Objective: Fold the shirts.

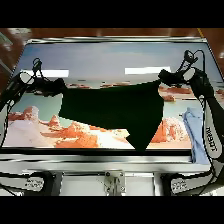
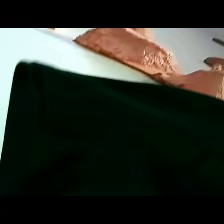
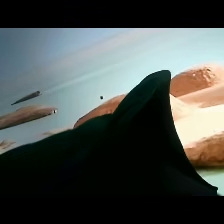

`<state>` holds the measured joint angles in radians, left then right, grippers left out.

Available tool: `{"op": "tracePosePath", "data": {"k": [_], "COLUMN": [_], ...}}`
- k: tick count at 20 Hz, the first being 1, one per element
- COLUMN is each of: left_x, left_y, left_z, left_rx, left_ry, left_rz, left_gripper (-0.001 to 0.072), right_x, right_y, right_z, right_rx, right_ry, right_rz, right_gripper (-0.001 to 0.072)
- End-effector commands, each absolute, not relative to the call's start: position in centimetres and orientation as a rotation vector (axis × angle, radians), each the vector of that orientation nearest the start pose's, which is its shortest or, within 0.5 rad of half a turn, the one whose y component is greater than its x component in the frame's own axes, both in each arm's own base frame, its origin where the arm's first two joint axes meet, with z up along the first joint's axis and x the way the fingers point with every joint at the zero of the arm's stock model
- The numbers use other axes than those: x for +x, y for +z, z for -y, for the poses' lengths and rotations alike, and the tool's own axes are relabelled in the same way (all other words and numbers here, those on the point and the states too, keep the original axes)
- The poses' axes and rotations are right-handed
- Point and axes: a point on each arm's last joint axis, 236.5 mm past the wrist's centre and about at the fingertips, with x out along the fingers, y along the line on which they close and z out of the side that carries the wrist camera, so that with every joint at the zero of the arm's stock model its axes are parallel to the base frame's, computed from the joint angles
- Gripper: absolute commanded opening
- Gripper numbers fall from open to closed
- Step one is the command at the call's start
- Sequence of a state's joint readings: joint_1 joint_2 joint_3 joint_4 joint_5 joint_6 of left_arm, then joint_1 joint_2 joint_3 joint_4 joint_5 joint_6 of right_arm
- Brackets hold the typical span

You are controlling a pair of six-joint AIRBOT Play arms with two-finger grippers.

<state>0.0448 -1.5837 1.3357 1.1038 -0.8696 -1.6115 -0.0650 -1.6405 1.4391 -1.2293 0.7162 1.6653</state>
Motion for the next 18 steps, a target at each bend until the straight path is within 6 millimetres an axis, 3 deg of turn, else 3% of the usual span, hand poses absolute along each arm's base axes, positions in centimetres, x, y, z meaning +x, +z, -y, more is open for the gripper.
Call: {"op": "tracePosePath", "data": {"k": [1, 4, 5, 6, 7, 9, 11, 13, 18], "left_x": [46.4, 41.7, 39.9, 38.0, 36.1, 33.7, 33.9, 35.4, 37.7], "left_y": [-2.8, -1.2, -0.9, -0.9, -1.5, -4.1, -6.3, -7.6, -10.4], "left_z": [4.8, 0.9, 0.2, 0.0, 0.0, 1.1, 4.0, 6.3, 8.2], "left_rx": [-0.559, -0.553, -0.557, -0.557, -0.572, -0.627, -0.734, -0.818, -0.827], "left_ry": [-0.108, -0.128, -0.144, -0.168, -0.178, -0.174, -0.21, -0.224, -0.184], "left_rz": [-1.278, -1.447, -1.494, -1.549, -1.602, -1.663, -1.622, -1.532, -1.465], "left_gripper": [0.0689, 0.0656, 0.0656, 0.0658, 0.066, 0.0662, 0.0663, 0.0662, 0.0662], "right_x": [53.3, 49.0, 46.2, 43.5, 41.4, 38.5, 37.3, 37.0, 38.0], "right_y": [1.4, 4.0, 3.7, 2.9, 1.8, -0.3, -2.0, -3.5, -4.9], "right_z": [-1.2, 4.7, 7.1, 8.9, 9.5, 8.8, 6.8, 5.3, 5.2], "right_rx": [0.414, 0.229, 0.205, 0.23, 0.285, 0.482, 0.688, 0.779, 0.785], "right_ry": [0.028, -0.032, -0.081, -0.109, -0.099, -0.039, 0.026, 0.048, 0.014], "right_rz": [-0.966, -1.051, -1.14, -1.239, -1.315, -1.395, -1.402, -1.396, -1.348], "right_gripper": [0.0686, 0.0683, 0.0608, 0.0605, 0.0605, 0.0607, 0.0607, 0.0608, 0.0625]}}
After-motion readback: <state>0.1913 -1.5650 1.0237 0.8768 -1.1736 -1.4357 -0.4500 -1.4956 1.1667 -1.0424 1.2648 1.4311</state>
